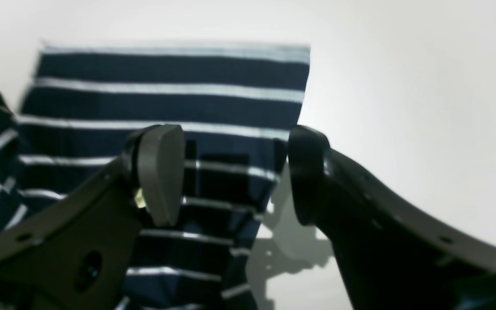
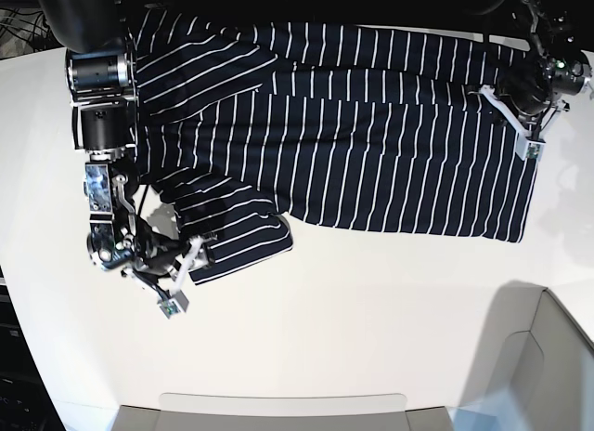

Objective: Fold the T-shirt properly

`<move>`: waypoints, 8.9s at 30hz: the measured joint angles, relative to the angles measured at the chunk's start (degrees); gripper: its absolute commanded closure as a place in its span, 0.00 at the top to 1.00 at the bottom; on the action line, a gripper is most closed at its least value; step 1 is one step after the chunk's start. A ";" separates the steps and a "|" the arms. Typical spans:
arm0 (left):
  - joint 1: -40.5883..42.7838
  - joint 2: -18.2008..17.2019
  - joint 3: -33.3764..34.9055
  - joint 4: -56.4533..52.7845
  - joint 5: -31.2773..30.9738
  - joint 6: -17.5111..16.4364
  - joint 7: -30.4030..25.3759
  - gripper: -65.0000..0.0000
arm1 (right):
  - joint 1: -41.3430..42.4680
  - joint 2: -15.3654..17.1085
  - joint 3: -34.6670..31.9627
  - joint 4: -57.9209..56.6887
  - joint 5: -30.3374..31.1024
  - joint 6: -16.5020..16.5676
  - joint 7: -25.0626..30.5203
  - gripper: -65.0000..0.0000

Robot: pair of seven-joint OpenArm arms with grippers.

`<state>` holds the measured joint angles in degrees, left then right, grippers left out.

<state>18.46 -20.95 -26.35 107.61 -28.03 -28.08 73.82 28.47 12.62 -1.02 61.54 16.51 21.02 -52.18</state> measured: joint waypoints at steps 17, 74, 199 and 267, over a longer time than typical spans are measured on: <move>-2.19 0.96 2.25 0.00 0.24 0.00 2.01 0.00 | 0.17 0.00 1.75 -2.93 0.13 -8.87 -0.31 0.58; -46.56 -16.04 24.76 -75.87 0.61 0.22 -37.92 0.35 | 2.62 -0.94 1.64 -16.81 0.11 -8.85 7.26 0.58; -14.56 -7.45 0.42 -14.62 10.91 -12.02 5.66 0.00 | -20.20 8.81 6.25 48.17 7.89 -8.81 -28.20 0.00; -20.11 -0.20 -26.16 -27.67 11.61 -11.85 6.38 0.47 | -37.05 9.29 9.42 53.81 7.54 -8.83 -27.98 0.41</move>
<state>-1.65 -21.15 -52.51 79.94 -16.43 -39.92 80.20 -8.58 21.91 8.40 115.35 24.05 12.19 -80.16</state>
